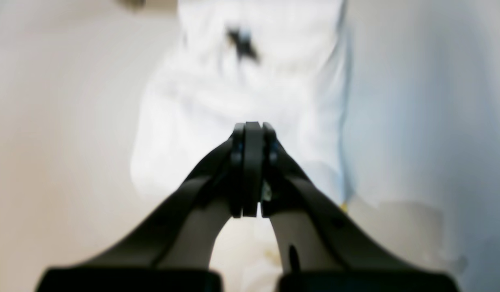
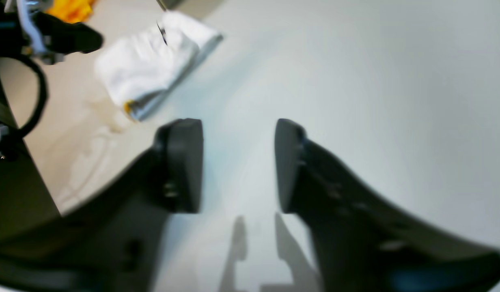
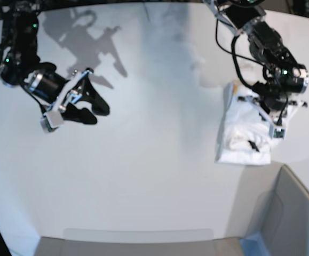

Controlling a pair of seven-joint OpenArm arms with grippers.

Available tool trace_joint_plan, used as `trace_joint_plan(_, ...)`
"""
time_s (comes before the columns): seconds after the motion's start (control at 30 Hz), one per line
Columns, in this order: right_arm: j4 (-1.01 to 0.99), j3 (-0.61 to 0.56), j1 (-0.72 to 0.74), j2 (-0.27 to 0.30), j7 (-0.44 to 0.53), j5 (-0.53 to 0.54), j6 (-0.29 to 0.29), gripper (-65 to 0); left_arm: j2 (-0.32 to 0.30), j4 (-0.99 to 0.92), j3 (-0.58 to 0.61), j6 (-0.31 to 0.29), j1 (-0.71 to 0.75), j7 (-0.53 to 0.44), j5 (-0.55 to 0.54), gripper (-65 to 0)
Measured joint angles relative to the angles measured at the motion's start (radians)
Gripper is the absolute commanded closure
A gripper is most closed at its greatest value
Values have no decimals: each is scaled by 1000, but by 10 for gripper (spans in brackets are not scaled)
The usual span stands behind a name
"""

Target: Layout the t-shirt on the table in an organized manner, then fold the t-shirt properly

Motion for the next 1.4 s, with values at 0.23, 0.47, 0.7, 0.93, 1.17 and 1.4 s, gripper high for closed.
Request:
trace_joint_plan(0.23, 2, 232, -218, 59, 6, 178, -3, 0, 8, 9, -193, -3, 160, -88, -22, 0)
trace_joint_plan(0.47, 4, 370, -470, 181, 11, 280, 1, 0, 0, 10, -511, 3, 202, -248, 1, 0)
trace_joint_plan(0.7, 10, 378, -699, 204, -7, 305, 1, 0, 8, 12, -652, -7, 304, -187, -20, 0)
trace_joint_plan(0.93, 11, 488, -811, 140, -205, 302, 2, 0, 3, 11, -812, 3, 459, -189, 3, 0)
trace_joint_plan(1.17, 12, 488, -827, 110, -411, 222, 8, 0, 11, 12, -859, -5, 602, -199, -20, 0)
trace_joint_plan(1.4, 13, 451, -952, 140, -420, 188, 8, 0, 57, 13, -904, -6, 747, -201, -102, 0)
